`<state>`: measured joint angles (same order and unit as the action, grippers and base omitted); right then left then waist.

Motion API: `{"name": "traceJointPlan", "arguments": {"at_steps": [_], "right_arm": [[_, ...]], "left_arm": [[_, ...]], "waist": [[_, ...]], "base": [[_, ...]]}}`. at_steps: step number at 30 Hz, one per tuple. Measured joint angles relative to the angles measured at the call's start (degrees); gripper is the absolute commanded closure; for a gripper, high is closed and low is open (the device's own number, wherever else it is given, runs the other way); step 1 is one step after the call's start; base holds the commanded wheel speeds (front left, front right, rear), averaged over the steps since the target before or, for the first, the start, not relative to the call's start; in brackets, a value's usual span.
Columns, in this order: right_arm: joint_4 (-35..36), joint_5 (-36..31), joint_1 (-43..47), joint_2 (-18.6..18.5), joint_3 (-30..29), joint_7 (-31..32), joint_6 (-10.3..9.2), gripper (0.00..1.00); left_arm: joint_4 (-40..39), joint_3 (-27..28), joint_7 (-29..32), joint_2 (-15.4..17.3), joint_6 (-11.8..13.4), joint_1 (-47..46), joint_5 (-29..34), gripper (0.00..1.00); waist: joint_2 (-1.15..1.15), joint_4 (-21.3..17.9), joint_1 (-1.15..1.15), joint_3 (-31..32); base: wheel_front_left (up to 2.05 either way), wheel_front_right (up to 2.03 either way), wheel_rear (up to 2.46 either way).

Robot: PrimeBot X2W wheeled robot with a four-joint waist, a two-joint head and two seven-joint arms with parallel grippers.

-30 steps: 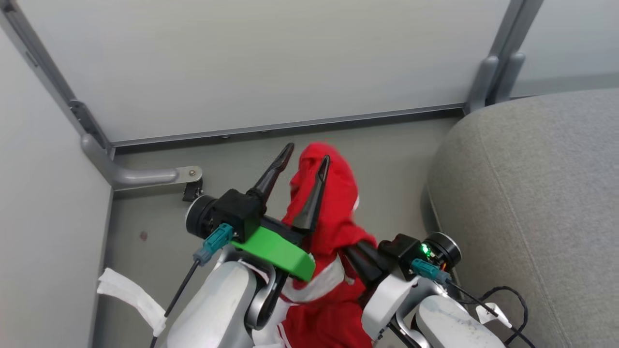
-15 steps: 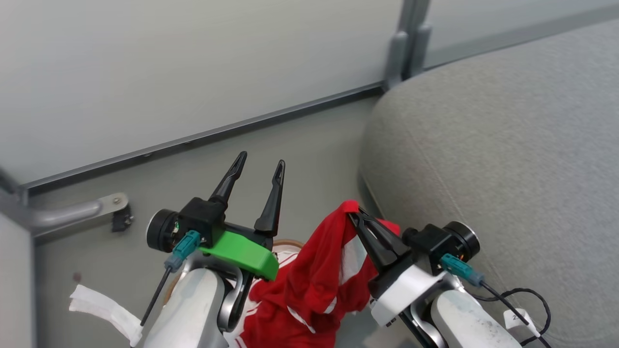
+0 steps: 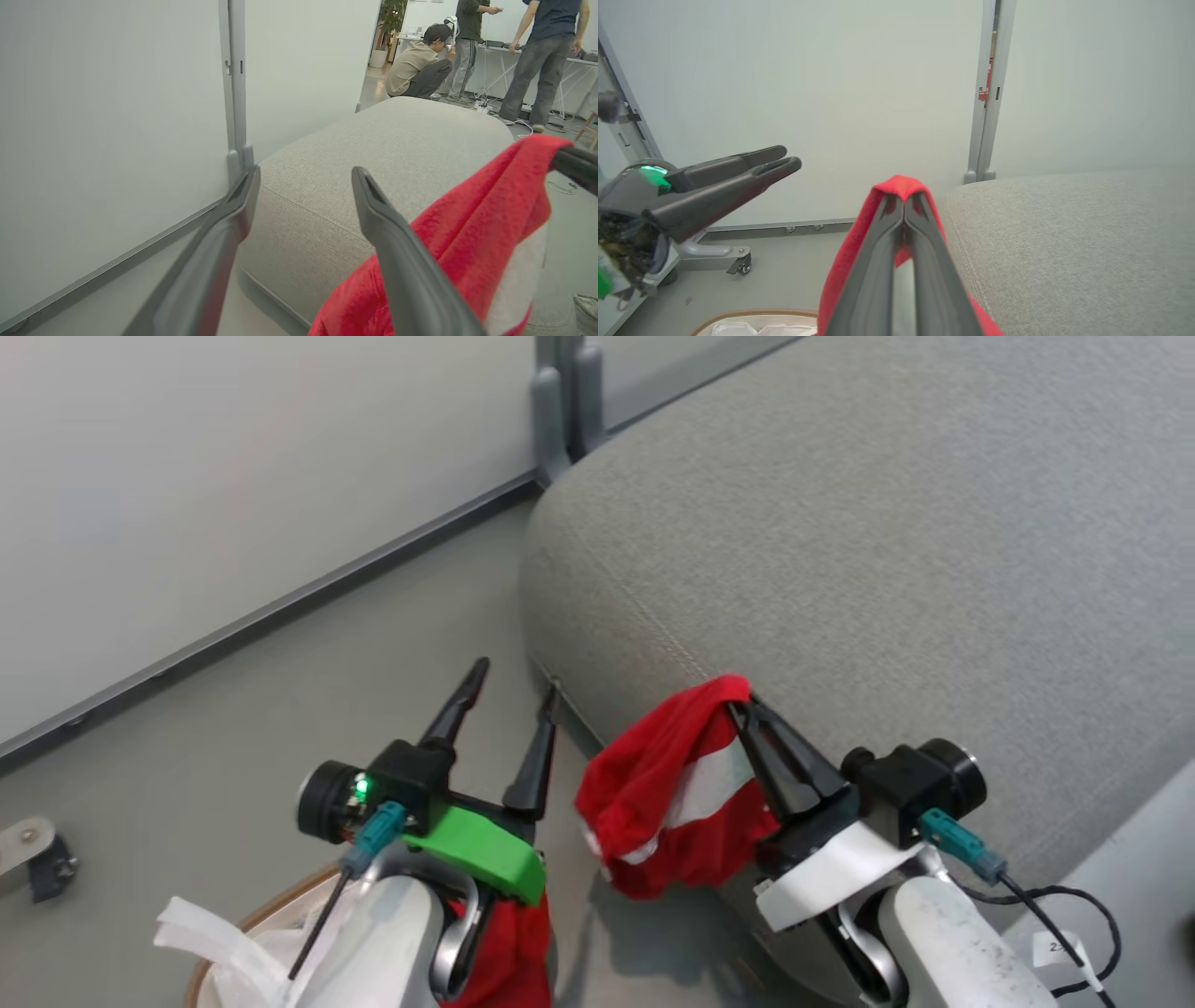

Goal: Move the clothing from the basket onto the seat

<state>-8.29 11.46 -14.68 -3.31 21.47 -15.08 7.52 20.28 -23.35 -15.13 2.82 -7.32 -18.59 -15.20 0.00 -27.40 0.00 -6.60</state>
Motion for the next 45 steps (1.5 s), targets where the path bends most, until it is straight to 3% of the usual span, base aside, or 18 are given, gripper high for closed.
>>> {"name": "traceJointPlan", "arguments": {"at_steps": [7, 16, 21, 26, 31, 35, 40, 45], "right_arm": [[3.4, -2.0, -2.9, -3.7, -2.8, 0.0, 0.0, 1.0], [5.3, -4.9, -23.8, -14.7, -6.1, 0.0, 0.0, 1.0], [1.0, -7.3, -37.7, -19.1, -6.3, 0.0, 0.01, 1.0], [-5.8, -9.7, -47.5, -22.0, -10.3, 0.0, 0.01, 1.0], [-14.4, -12.5, -50.8, -21.6, -14.1, -0.1, 0.01, 1.0], [-21.4, -13.9, -49.6, -18.6, -17.3, -0.1, 0.01, 1.0], [-29.3, -16.8, -42.0, -15.9, -24.2, -0.1, 0.01, 1.0], [-32.5, -18.1, -34.5, -13.8, -29.8, -0.1, 0.02, 0.99]], "left_arm": [[0.3, -5.0, 0.0, 0.0, 0.0, -2.1, -1.6, 0.0], [-2.2, -8.7, 0.0, 2.7, 0.0, -5.8, -1.5, 0.0], [-3.8, -10.0, 0.0, 4.6, 0.0, -7.1, -1.3, 0.0], [-4.7, -13.3, 0.0, 5.5, -0.1, -10.3, -1.3, 0.0], [-5.0, -15.4, 0.0, 6.4, -0.1, -12.4, -1.9, 0.0], [-5.2, -16.3, 0.0, 6.9, -0.1, -13.5, -2.1, 0.0], [-5.4, -18.0, 0.0, 6.9, -0.1, -14.0, -2.4, 0.0], [-5.2, -18.4, 0.0, 6.6, -0.1, -14.0, -2.8, 0.0]], "waist": [[0.0, -2.7, 0.0, -2.9], [0.0, -3.4, 0.0, -8.9], [0.0, -3.3, 0.0, -13.0], [0.0, -2.0, 0.0, -17.5], [0.0, 0.1, 0.01, -21.6], [0.0, 2.4, 0.01, -24.5], [0.0, 5.4, 0.01, -26.7], [0.0, 6.9, 0.01, -27.4]], "base": [[0.0, 0.0, 0.0], [0.0, 0.0, 0.0], [0.0, 0.0, 0.0], [0.0, 0.0, 0.0], [0.0, 0.0, 0.0], [0.0, 0.0, 0.0], [0.0, 0.0, 0.0], [0.0, 0.0, 0.0]]}}
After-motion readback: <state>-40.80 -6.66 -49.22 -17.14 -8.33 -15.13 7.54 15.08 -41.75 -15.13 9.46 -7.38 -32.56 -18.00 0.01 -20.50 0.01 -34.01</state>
